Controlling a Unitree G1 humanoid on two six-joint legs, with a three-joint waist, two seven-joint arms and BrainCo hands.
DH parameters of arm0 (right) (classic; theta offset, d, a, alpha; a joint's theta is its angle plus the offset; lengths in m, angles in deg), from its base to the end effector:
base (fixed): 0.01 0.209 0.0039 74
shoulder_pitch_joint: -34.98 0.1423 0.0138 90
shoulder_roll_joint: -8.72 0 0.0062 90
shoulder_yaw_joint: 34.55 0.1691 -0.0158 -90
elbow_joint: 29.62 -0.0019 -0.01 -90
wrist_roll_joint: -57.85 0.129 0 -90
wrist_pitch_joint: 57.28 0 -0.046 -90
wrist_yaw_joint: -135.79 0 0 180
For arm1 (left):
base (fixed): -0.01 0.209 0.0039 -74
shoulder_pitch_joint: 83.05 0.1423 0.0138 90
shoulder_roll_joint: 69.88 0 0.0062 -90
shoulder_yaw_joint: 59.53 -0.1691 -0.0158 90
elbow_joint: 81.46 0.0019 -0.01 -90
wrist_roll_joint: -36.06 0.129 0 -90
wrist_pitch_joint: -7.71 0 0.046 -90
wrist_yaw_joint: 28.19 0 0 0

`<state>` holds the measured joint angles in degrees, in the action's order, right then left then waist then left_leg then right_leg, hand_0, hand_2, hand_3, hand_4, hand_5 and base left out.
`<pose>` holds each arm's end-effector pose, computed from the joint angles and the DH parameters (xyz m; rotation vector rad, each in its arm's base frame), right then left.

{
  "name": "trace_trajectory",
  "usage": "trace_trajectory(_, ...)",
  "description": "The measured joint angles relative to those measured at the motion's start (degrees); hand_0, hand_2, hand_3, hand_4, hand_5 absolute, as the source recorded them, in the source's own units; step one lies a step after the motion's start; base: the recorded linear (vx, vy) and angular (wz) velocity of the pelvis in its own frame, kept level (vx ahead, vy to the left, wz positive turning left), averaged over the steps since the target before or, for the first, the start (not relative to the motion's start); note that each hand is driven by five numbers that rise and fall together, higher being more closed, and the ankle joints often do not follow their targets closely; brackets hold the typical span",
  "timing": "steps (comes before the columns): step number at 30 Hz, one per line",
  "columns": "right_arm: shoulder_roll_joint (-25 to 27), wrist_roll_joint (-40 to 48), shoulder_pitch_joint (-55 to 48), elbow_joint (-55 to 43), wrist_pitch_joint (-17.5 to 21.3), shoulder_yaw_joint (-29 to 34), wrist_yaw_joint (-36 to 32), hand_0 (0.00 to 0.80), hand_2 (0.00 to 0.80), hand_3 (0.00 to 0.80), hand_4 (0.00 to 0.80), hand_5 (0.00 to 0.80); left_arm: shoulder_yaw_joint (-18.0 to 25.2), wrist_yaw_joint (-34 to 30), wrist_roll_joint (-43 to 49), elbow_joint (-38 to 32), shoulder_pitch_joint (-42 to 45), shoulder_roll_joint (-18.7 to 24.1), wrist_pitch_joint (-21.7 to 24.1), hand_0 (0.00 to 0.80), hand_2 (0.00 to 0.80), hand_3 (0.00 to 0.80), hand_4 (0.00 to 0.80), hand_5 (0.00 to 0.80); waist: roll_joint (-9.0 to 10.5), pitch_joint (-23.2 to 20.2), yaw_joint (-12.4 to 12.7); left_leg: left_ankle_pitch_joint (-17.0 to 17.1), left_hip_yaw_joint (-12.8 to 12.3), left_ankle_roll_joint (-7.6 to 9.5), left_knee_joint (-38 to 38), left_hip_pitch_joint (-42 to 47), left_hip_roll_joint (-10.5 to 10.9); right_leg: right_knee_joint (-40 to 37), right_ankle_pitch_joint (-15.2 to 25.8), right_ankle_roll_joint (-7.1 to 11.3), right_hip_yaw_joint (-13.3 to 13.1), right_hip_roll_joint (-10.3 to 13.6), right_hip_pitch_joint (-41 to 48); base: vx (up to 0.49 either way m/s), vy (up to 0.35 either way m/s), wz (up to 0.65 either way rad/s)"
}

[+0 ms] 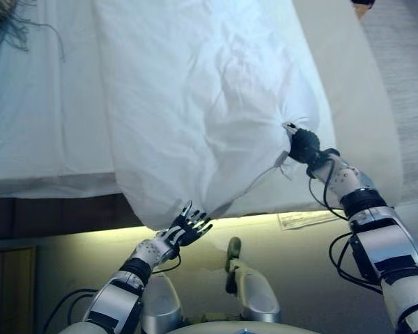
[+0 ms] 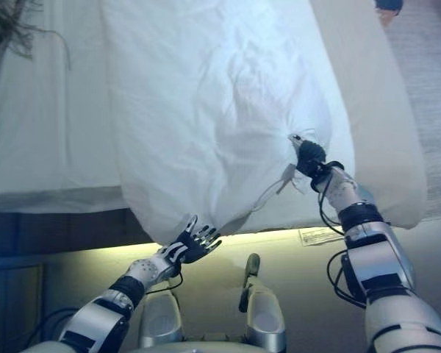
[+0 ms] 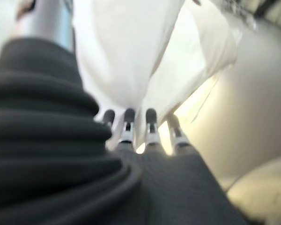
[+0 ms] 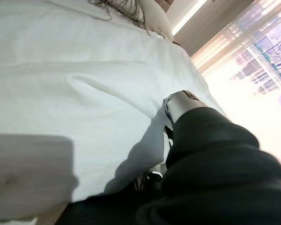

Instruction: Make the bed neatly

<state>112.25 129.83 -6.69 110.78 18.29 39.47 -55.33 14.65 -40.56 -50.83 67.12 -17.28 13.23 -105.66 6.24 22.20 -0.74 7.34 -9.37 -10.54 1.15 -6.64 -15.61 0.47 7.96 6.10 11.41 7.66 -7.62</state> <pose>0.3189 -0.2117 0.1299 0.6434 0.2351 0.2179 0.2185 0.1384 -0.0252 -1.2650 0.8497 -0.1130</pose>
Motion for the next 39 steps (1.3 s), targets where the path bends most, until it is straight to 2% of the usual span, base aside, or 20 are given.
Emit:
trace_trajectory(3, -1.0, 1.9, 0.0, -2.0, 1.2, -0.4, 1.8, 0.8, 0.8, 0.8, 0.8, 0.8, 1.4, 1.5, -5.3, 0.9, -0.2, -0.7, -0.1, 0.0, 0.0, 0.0, 0.0, 0.0, 0.53, 0.0, 0.1, -0.3, 0.0, -0.18, 0.4, -0.2, -1.1, 0.0, -0.2, -0.49, 0.0, -1.0, -0.2, -0.005, -0.141, -0.07)
trace_trajectory(7, -2.6, 3.2, -0.2, -2.1, 2.6, -0.5, 3.0, 0.8, 0.8, 0.8, 0.8, 0.8, 2.6, 4.8, -13.3, 1.8, -0.3, -1.1, -0.1, 0.0, 0.0, 0.0, 0.0, 0.0, 2.33, 0.2, 0.0, -0.3, 0.1, -0.67, 1.2, -2.0, -2.4, 0.0, -0.1, -0.96, 0.0, -2.2, -1.5, -0.009, -0.15, -0.05)
trace_trajectory(14, -4.1, 5.3, -1.5, -6.0, 4.2, -0.6, 4.0, 0.8, 0.8, 0.8, 0.8, 0.8, 2.3, 7.8, -21.8, 1.4, -1.0, -1.7, 0.2, 0.0, 0.0, 0.0, 0.0, 0.0, 5.63, 1.6, -0.2, -0.5, 0.1, -1.39, 2.2, -3.2, -3.6, -0.1, 0.1, -1.35, -0.1, -3.3, -2.5, -0.012, -0.117, -0.04)
trace_trajectory(18, -4.3, 5.3, -2.6, -7.7, 4.2, -0.6, 4.3, 0.8, 0.8, 0.8, 0.8, 0.8, 1.9, 10.4, -24.2, 1.0, -2.2, -3.8, 1.3, 0.0, 0.0, 0.0, 0.0, 0.0, 7.02, 2.3, -0.1, -0.6, 0.1, -1.58, 2.3, -3.2, -3.9, -0.1, 0.0, -1.44, -0.1, -3.6, -2.5, -0.002, -0.082, -0.02)
trace_trajectory(23, -4.3, 5.8, -3.1, -7.7, 4.2, -0.6, 4.3, 0.8, 0.8, 0.8, 0.8, 0.8, -0.4, 16.5, -24.6, 0.7, -2.3, -5.7, 3.0, 0.0, 0.0, 0.0, 0.0, 0.0, 7.05, 2.9, -0.2, -0.7, 0.1, -1.7, 2.3, -3.2, -4.0, -0.2, -0.1, -1.47, 0.0, -3.6, -2.5, 0.0, -0.028, 0.0)
trace_trajectory(29, -4.3, 5.8, -3.1, -7.8, 4.4, -0.6, 4.3, 0.8, 0.8, 0.8, 0.8, 0.8, -3.1, 19.4, -24.6, 1.0, -2.0, -5.8, 2.9, 0.0, 0.0, 0.0, 0.0, 0.0, 6.34, 4.0, -0.3, -0.9, 0.0, -1.55, 2.2, -3.4, -3.7, -0.2, -0.2, -1.32, 0.0, -3.4, -2.6, -0.016, 0.025, 0.0)
trace_trajectory(34, -4.2, 6.4, -3.0, -7.9, 4.5, -1.0, 4.4, 0.8, 0.8, 0.8, 0.8, 0.8, -6.4, 15.6, -24.6, 0.9, -2.0, -5.9, 3.0, 0.0, 0.0, 0.0, 0.0, 0.0, 5.55, 4.9, -0.7, -0.9, 0.0, -1.51, 2.1, -3.5, -3.3, -0.2, -0.2, -1.3, 0.0, -3.0, -2.8, -0.032, 0.052, 0.01)
trace_trajectory(39, -4.0, 6.4, -2.8, -7.9, 4.4, -1.0, 4.2, 0.8, 0.8, 0.8, 0.8, 0.8, -6.7, 9.2, -24.6, -1.4, -2.6, -6.4, 5.2, 0.0, 0.0, 0.0, 0.0, 0.0, 4.55, 5.5, -2.2, -0.9, -0.1, -1.54, 1.9, -3.6, -2.8, -0.2, -0.1, -1.3, 0.0, -2.4, -2.8, -0.003, 0.019, 0.01)
